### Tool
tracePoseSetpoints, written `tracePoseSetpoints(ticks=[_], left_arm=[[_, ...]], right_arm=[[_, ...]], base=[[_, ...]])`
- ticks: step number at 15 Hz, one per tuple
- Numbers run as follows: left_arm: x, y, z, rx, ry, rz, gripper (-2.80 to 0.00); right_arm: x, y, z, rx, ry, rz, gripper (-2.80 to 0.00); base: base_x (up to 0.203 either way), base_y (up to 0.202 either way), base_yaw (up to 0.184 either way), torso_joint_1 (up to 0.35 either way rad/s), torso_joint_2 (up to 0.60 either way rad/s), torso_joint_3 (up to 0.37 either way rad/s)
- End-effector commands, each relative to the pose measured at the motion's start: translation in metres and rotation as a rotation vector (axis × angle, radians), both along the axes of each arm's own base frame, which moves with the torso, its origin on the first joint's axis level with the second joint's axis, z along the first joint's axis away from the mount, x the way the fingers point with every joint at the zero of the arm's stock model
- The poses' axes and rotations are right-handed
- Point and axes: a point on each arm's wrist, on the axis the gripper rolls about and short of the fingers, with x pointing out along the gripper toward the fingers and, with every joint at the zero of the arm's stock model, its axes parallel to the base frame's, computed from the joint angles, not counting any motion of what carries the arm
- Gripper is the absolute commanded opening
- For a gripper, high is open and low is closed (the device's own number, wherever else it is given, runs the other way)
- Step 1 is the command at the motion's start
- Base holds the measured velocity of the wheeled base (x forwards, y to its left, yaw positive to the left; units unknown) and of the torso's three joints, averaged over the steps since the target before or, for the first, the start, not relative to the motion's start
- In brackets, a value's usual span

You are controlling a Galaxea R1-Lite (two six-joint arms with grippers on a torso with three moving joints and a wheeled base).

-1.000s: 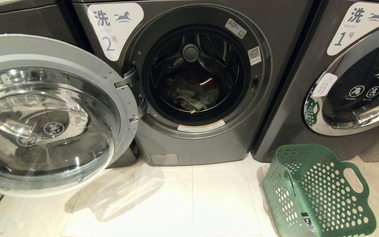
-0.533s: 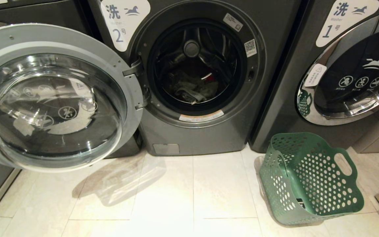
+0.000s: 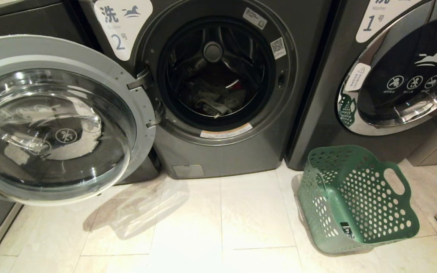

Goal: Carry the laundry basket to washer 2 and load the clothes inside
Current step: Close the washing machine door with the left hand

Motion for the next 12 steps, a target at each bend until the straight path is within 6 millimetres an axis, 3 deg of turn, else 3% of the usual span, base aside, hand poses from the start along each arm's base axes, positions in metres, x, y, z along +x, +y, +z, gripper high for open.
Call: tracePoseSetpoints(ticks=[1, 4, 9, 12], left_arm=[[0.062, 0.002, 0.038, -0.021, 0.125, 0.062, -2.80], [0.078, 0.003, 0.044, -0.037, 0.152, 0.108, -2.80], [0.069, 0.003, 0.028, -0.038, 0.172, 0.101, -2.80], [0.056, 0.002, 0.007, -0.034, 0.189, 0.076, -2.80]], right_arm=[[0.000, 0.000, 0.000, -0.005, 0.002, -0.002, -2.80], [0.000, 0.000, 0.000, -0.004, 0.002, 0.002, -2.80], [0.000, 0.000, 0.000, -0.010, 0.000, 0.001, -2.80], [0.000, 0.000, 0.000, -0.010, 0.000, 0.001, -2.80]], base=[[-0.102, 0.000, 0.011, 0.002, 0.00, 0.002], [-0.104, 0.000, 0.012, 0.002, 0.00, 0.002], [-0.111, 0.000, 0.015, 0.002, 0.00, 0.001], [-0.117, 0.000, 0.014, 0.003, 0.00, 0.000]])
